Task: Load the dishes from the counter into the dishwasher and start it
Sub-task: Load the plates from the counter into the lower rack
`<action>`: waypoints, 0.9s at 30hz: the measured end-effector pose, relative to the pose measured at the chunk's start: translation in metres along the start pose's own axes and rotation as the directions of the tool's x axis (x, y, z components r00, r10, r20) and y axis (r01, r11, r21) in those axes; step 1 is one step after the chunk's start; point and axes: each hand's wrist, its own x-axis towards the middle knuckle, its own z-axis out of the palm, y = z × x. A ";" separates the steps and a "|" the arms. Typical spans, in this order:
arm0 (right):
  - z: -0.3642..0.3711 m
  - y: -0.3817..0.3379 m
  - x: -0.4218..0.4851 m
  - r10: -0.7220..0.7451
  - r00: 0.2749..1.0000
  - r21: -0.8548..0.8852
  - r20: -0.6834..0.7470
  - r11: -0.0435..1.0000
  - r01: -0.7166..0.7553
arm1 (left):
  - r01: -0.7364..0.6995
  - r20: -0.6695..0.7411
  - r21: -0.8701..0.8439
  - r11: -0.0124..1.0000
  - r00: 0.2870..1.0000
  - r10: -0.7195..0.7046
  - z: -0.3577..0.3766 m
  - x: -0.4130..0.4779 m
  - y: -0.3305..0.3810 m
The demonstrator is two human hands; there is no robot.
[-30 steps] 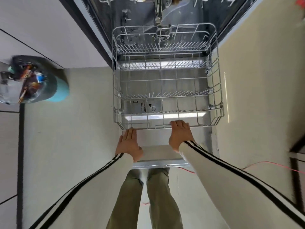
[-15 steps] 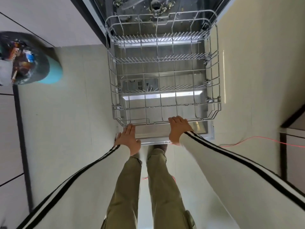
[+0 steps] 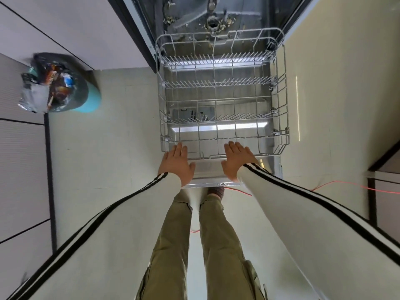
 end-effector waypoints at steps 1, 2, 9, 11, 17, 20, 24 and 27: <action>-0.007 -0.007 -0.012 0.004 1.000 -0.013 -0.013 1.000 -0.004 | -0.007 -0.030 0.007 1.000 1.000 0.007 -0.006 -0.011 0.000; -0.014 -0.014 -0.025 0.009 0.999 -0.020 -0.031 1.000 -0.009 | -0.012 -0.064 0.011 1.000 0.998 0.013 -0.014 -0.024 0.001; -0.068 -0.088 -0.123 -0.042 0.986 -0.016 -0.159 0.999 0.040 | 0.024 -0.177 -0.057 0.998 0.984 -0.034 -0.079 -0.139 -0.008; -0.089 -0.115 -0.144 -0.053 0.980 -0.002 -0.191 0.999 0.054 | 0.065 -0.217 -0.086 0.994 0.973 -0.082 -0.100 -0.170 -0.023; -0.153 -0.204 -0.176 -0.133 0.939 -0.048 -0.317 0.991 0.124 | 0.142 -0.331 -0.159 0.977 0.925 -0.188 -0.160 -0.230 -0.105; -0.187 -0.262 -0.172 -0.162 0.917 -0.073 -0.366 0.987 0.145 | 0.178 -0.364 -0.194 0.965 0.900 -0.239 -0.200 -0.240 -0.168; -0.240 -0.349 -0.159 -0.149 0.870 -0.047 -0.470 0.988 0.144 | 0.146 -0.431 -0.200 0.969 0.875 -0.221 -0.266 -0.240 -0.259; -0.281 -0.413 -0.156 -0.160 0.825 -0.037 -0.542 0.985 0.167 | 0.108 -0.496 -0.176 0.978 0.849 -0.183 -0.319 -0.240 -0.316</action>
